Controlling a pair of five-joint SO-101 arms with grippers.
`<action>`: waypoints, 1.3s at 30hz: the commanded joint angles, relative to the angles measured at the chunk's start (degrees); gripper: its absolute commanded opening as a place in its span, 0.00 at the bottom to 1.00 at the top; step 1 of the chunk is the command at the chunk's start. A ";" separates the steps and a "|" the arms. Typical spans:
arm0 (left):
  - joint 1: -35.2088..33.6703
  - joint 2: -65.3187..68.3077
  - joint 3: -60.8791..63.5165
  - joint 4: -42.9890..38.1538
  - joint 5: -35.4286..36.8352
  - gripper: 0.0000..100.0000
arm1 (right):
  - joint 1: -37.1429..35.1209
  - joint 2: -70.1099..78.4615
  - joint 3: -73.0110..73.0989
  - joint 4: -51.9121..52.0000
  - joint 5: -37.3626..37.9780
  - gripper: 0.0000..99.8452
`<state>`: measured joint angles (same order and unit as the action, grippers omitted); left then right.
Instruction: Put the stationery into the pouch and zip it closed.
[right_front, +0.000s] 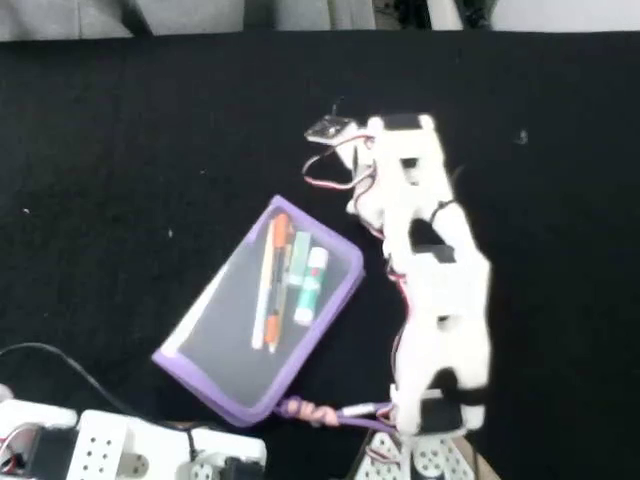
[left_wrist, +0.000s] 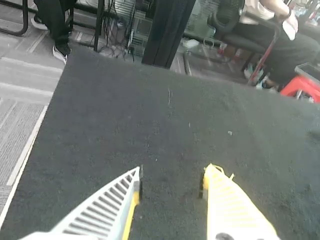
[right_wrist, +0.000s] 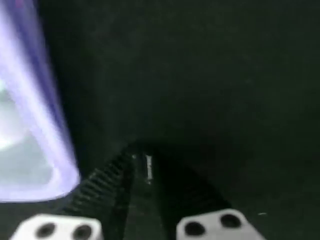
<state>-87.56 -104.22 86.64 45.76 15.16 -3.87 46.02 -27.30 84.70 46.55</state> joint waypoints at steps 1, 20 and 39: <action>-0.04 -0.44 -0.66 -0.79 -0.62 0.21 | 3.96 3.30 -17.45 8.00 0.70 0.01; 3.91 -0.44 -0.57 -0.70 -0.53 0.21 | -3.69 -43.82 38.55 15.56 23.30 0.01; 4.79 -0.44 -2.86 -1.14 -0.62 0.21 | -26.11 -42.07 61.23 -20.04 14.86 0.01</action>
<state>-82.81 -104.31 86.64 45.76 15.16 -29.19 -2.95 42.24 68.35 62.37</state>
